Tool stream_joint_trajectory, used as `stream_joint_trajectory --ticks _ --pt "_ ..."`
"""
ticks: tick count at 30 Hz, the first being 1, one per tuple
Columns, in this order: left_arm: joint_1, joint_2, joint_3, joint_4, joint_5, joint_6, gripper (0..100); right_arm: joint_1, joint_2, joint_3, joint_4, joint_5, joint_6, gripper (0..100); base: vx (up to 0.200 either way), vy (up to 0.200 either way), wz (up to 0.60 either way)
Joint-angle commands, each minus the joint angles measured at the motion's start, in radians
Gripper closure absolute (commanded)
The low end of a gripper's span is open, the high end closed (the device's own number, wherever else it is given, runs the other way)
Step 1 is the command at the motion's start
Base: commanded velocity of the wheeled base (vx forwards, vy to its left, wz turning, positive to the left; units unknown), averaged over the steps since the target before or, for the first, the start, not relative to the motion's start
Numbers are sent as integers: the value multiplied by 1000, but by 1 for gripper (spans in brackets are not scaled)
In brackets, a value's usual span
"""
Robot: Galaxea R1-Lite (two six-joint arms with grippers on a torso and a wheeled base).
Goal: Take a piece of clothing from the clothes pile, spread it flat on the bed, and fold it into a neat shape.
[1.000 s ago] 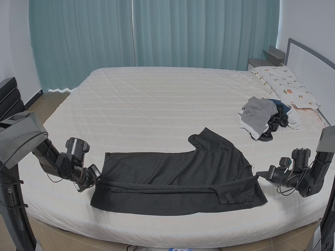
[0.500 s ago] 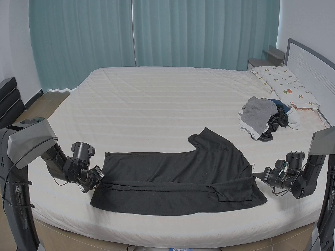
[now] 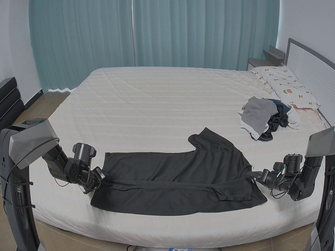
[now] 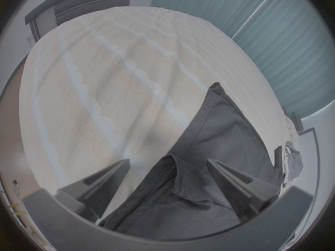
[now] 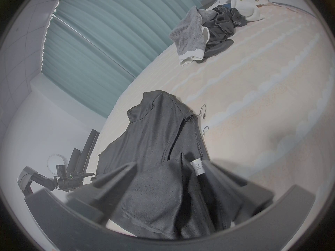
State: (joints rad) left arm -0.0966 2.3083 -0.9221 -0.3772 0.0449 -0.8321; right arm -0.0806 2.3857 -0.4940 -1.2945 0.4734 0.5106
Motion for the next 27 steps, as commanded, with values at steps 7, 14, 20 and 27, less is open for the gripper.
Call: stream_joint_trajectory --ticks 7,14,20,27 --pt "17 -73 12 -2 3 -19 0 -42 -76 14 -11 1 104 0 0 0 0" --pt "17 -81 17 -20 -5 -41 0 -47 -74 14 -11 1 104 0 0 0 0" --pt "17 -81 20 -42 1 -44 0 -47 -73 17 -11 1 104 0 0 0 0" --pt "17 -72 20 -42 0 -44 0 -45 -71 17 -11 1 104 0 57 0 0"
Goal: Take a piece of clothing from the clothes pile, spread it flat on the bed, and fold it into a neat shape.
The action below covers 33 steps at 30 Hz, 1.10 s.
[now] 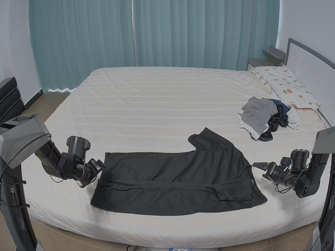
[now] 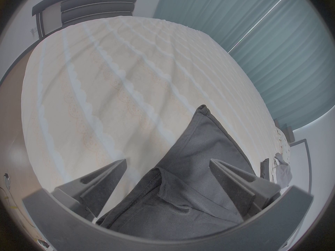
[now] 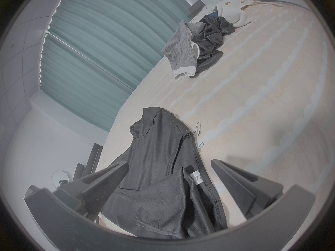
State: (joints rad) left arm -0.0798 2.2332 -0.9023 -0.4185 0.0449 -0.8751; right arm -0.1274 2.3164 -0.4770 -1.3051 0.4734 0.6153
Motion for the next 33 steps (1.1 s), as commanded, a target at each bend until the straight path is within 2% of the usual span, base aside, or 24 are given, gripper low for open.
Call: stream_joint_trajectory --ticks 1,4,17,23,26,27,28,30,33 --pt "0 2 0 0 0 -1 0 2 -2 1 0 1 0 0 200 0 0" --pt "0 2 0 0 3 1 0 3 -3 1 0 1 0 0 200 0 0" --pt "0 -6 -36 -8 1 8 0 8 -3 3 0 -1 -2 0 0 0 0" --pt "6 46 -178 -14 -13 24 0 8 -3 6 0 -1 -2 0 0 0 0" --pt "6 91 -228 -11 -13 90 0 9 -3 9 0 -1 -2 0 0 0 0" --pt "6 108 -231 -17 -14 143 0 11 -2 9 0 -1 -2 0 0 0 0" --pt "6 108 -231 -17 -14 143 0 11 -2 9 0 -1 -2 0 0 0 0" --pt "9 146 -254 -28 -19 235 0 15 0 9 0 -1 -2 0 0 0 0" --pt "9 190 -286 -68 -31 248 0 15 -2 12 0 -1 0 0 0 0 0"
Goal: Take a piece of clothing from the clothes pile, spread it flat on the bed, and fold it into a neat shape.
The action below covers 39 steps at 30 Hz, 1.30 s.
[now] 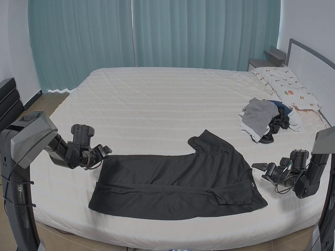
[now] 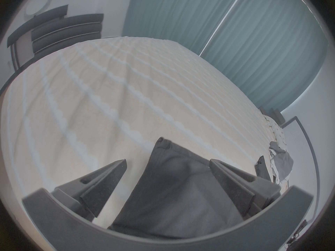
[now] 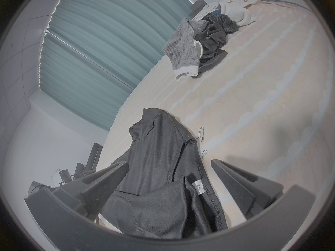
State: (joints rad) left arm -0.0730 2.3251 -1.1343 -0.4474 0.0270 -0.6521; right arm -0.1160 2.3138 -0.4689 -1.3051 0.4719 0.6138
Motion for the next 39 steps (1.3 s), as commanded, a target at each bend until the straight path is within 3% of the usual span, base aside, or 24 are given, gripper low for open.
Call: stream_joint_trajectory --ticks 1,7,13,29,30,38,39 --pt "2 111 -58 -53 -21 26 0 4 -1 6 0 1 1 0 0 0 0" --pt "10 154 -73 -140 -98 25 0 25 13 12 0 1 1 0 0 0 0" --pt "9 183 -81 -237 -88 29 0 38 18 15 0 1 3 0 0 0 0" --pt "7 240 -128 -269 -76 32 0 38 15 15 0 -1 3 0 0 0 0" --pt "9 240 -130 -270 -73 31 100 38 13 15 0 -1 3 0 0 0 0" --pt "24 234 -127 -270 -30 14 100 50 7 10 1 -12 0 0 0 0 0" --pt "28 229 -127 -270 -21 -7 100 58 6 -10 4 -36 -2 0 0 0 0"
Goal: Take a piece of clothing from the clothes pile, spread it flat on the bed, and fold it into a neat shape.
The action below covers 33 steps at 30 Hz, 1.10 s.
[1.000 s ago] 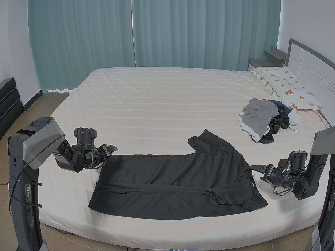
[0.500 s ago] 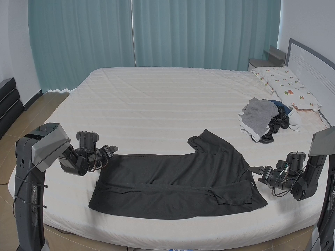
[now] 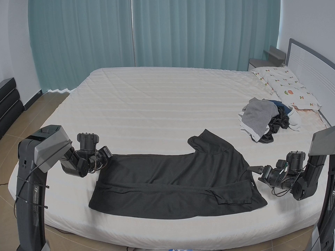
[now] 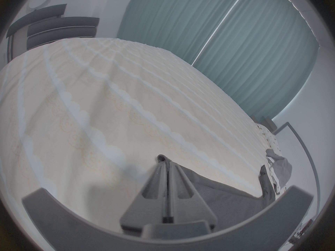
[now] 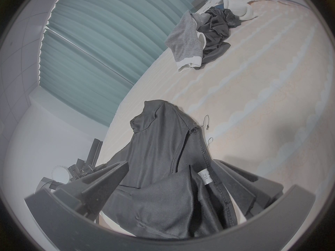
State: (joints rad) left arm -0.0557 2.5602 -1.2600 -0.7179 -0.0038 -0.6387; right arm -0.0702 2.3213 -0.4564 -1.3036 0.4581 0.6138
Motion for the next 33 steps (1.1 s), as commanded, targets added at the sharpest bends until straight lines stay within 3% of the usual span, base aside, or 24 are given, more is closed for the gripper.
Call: stream_joint_trajectory --ticks 1,5,8,13,18,21,25,33 --pt "11 -9 -1 0 10 -38 100 13 -6 -45 10 -35 -5 0 0 0 0" --pt "8 -29 8 0 10 -78 100 36 -5 -153 66 -50 -5 0 0 0 0" --pt "7 -61 44 -2 10 -107 100 69 3 -301 222 -72 -5 0 0 0 0" --pt "7 -75 70 -3 7 -114 100 116 78 -482 337 -128 -8 0 0 0 0" --pt "7 -75 83 -2 4 -116 100 138 135 -671 498 -134 -45 0 0 0 0" --pt "7 -75 96 -3 4 -121 100 145 188 -834 652 -187 -80 0 0 0 0" --pt "7 -72 102 -17 4 -121 100 147 259 -932 693 -225 -103 0 0 0 0" --pt "8 -72 116 -31 4 -121 100 156 326 -1056 708 -225 -118 0 0 0 0"
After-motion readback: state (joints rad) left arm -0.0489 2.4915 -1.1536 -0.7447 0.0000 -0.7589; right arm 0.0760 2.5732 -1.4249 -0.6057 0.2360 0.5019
